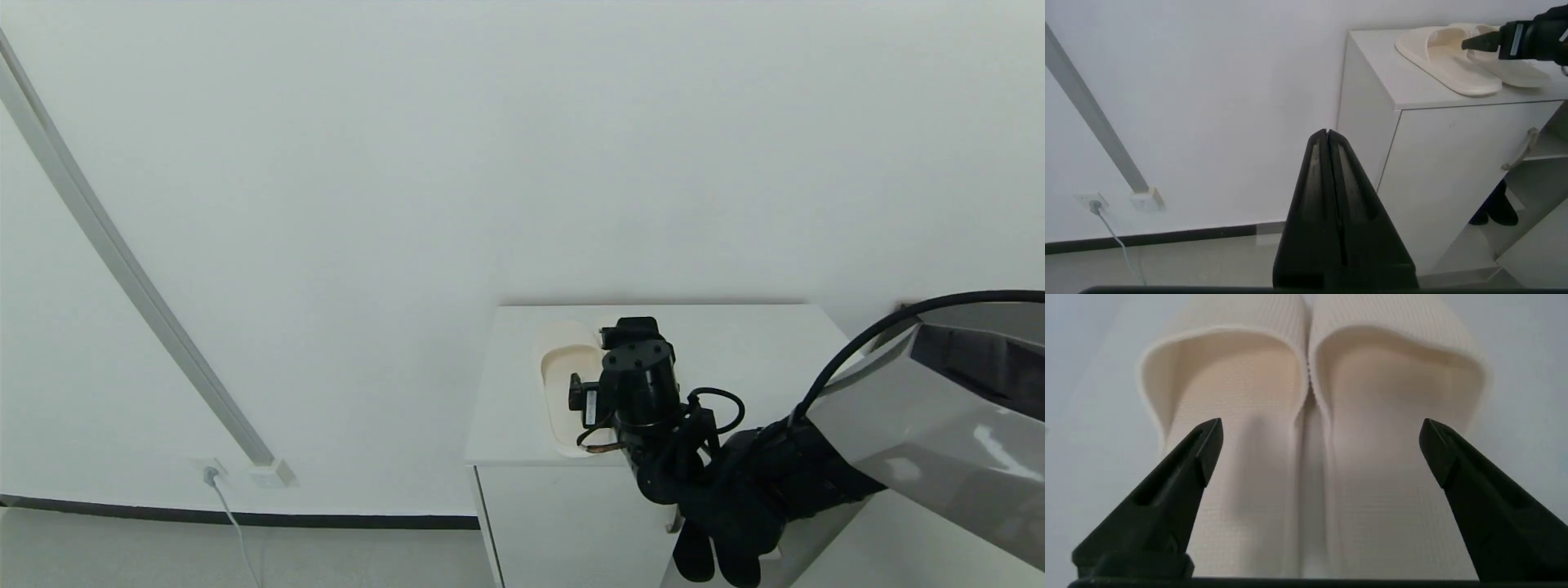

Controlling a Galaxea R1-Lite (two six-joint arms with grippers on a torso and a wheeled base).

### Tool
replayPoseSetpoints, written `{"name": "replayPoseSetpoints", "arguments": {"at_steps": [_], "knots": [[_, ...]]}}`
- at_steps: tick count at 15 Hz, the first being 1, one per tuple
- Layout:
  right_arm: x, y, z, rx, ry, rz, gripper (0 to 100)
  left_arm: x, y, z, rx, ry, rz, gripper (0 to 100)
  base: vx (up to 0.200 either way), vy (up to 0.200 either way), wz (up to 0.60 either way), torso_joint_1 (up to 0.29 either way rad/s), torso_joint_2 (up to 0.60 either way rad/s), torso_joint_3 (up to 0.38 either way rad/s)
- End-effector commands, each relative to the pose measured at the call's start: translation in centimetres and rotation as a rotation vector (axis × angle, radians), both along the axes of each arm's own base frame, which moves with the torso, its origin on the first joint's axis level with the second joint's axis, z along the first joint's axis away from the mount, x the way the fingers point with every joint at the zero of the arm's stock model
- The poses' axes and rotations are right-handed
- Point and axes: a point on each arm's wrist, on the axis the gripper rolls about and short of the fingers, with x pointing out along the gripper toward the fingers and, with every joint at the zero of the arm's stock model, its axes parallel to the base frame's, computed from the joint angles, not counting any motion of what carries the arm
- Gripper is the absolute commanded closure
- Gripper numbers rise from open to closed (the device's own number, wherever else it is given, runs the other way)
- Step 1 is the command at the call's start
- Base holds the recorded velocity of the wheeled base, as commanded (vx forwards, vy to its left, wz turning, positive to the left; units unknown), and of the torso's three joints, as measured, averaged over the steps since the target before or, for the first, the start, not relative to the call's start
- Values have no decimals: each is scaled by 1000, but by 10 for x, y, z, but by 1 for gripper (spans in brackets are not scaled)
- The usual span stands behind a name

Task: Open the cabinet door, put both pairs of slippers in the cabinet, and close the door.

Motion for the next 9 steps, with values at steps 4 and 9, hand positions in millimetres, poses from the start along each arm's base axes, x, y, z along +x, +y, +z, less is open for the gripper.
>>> {"name": "replayPoseSetpoints", "arguments": {"at_steps": [4,9], "knots": [[24,4,-16,-9,2,-3,0,0,0,0,0,1,1,100,0,0,0,0,0,0],[50,16,-22,-21,-36,4,0,0,0,0,-2,1,3,100,0,0,0,0,0,0]]}}
